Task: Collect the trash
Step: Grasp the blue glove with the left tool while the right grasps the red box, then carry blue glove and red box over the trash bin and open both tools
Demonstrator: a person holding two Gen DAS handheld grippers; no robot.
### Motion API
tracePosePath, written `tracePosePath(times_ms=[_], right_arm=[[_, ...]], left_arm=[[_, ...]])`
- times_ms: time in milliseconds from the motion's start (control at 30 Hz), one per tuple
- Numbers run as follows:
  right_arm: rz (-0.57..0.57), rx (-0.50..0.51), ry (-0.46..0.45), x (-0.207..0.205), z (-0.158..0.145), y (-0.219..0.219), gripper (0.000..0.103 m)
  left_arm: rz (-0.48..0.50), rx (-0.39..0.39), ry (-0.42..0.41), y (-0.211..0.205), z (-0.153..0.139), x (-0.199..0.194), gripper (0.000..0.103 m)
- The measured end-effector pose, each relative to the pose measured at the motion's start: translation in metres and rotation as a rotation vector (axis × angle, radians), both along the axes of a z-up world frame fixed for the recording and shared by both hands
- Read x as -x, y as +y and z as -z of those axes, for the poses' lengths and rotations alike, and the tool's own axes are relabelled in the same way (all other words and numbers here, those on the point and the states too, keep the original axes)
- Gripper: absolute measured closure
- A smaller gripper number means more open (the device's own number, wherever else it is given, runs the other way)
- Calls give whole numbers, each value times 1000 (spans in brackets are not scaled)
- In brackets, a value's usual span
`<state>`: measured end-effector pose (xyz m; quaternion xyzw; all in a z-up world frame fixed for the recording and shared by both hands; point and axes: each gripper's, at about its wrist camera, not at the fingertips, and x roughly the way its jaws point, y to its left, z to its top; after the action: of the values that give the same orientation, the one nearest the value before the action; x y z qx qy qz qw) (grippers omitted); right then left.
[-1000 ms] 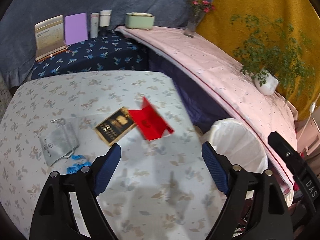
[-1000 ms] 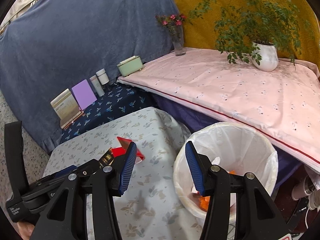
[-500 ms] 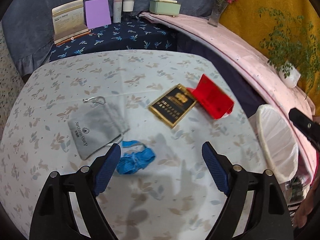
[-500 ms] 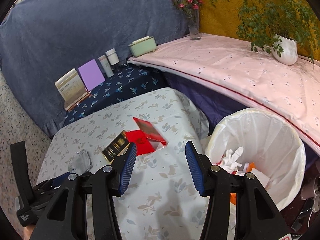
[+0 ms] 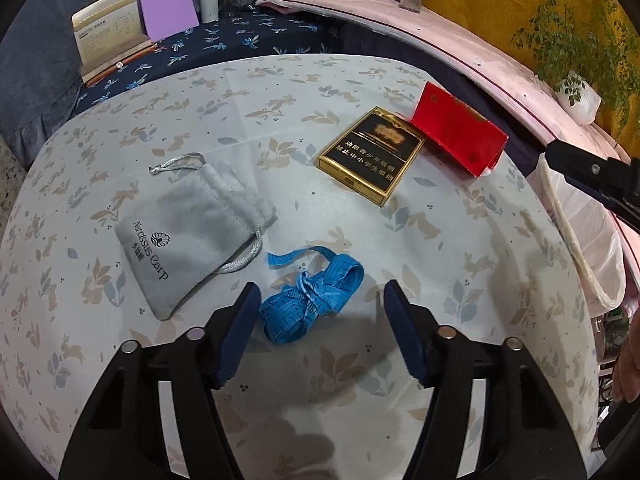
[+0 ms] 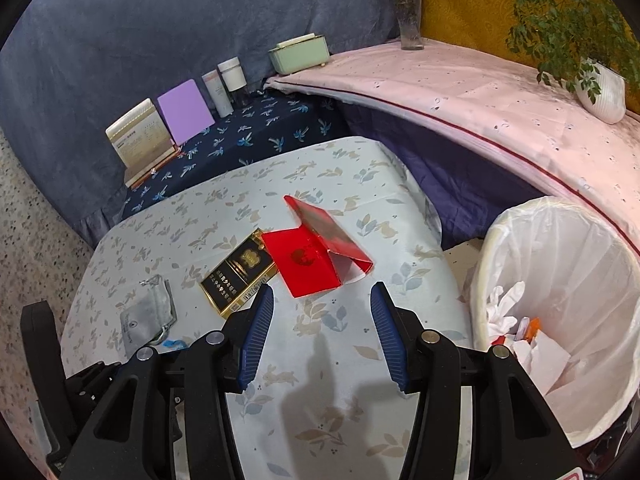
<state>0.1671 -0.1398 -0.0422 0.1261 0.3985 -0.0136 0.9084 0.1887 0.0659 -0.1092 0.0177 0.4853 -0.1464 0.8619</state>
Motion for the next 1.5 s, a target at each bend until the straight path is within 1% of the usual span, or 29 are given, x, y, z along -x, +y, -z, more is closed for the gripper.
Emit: tracePosePath(times_ms=[33, 67, 100, 167, 300, 567, 633, 667, 700, 733, 767, 800, 867, 900, 933, 967, 1133, 1267, 1500], right_arm=[[-3, 1, 5, -3, 2, 1, 53], [-5, 2, 8, -6, 4, 2, 53], [-6, 3, 10, -8, 5, 3, 53], [-10, 6, 14, -14, 8, 4, 53], [-15, 23, 16, -26, 11, 4, 53], [-28, 58, 41, -55, 25, 2, 54], [-29, 59, 49, -60, 30, 2, 57], [-31, 54, 55, -63, 33, 1, 61], [-32, 47, 61, -65, 35, 0, 67], [-33, 38, 68, -67, 38, 0, 71], [-34, 27, 78, -68, 41, -1, 77], [-33, 19, 85, -69, 43, -2, 82], [-32, 12, 89, -70, 46, -4, 86], [-33, 10, 89, -69, 46, -4, 92], [-37, 5, 90, -69, 46, -4, 95], [-41, -4, 86, -67, 45, -4, 100], [-44, -16, 45, -57, 29, -8, 101], [-39, -20, -2, -45, 8, -14, 101], [-24, -5, -79, -20, -29, -29, 101]], left_arm=[[0, 4, 4, 0, 0, -1, 57], [0, 10, 7, 1, 0, -3, 64], [1, 21, 10, 1, 0, -4, 68], [-3, 46, 18, 1, -2, -7, 71], [-21, 85, 27, -5, -6, -15, 74], [-67, 152, 45, -15, -15, -31, 74], [-75, 167, 46, -17, -18, -34, 74], [-79, 169, 44, -18, -19, -35, 74], [-81, 171, 43, -19, -20, -36, 74], [-81, 173, 40, -20, -22, -37, 74], [-82, 172, 38, -20, -23, -38, 74], [-83, 172, 36, -20, -23, -39, 74], [-84, 172, 33, -21, -25, -41, 74], [-86, 171, 31, -22, -26, -42, 74], [-87, 173, 29, -22, -28, -42, 74], [-88, 173, 27, -22, -29, -42, 74], [-87, 174, 6, -27, -40, -41, 74], [-75, 175, -17, -35, -52, -37, 74], [-28, 180, -63, -63, -80, -23, 74]])
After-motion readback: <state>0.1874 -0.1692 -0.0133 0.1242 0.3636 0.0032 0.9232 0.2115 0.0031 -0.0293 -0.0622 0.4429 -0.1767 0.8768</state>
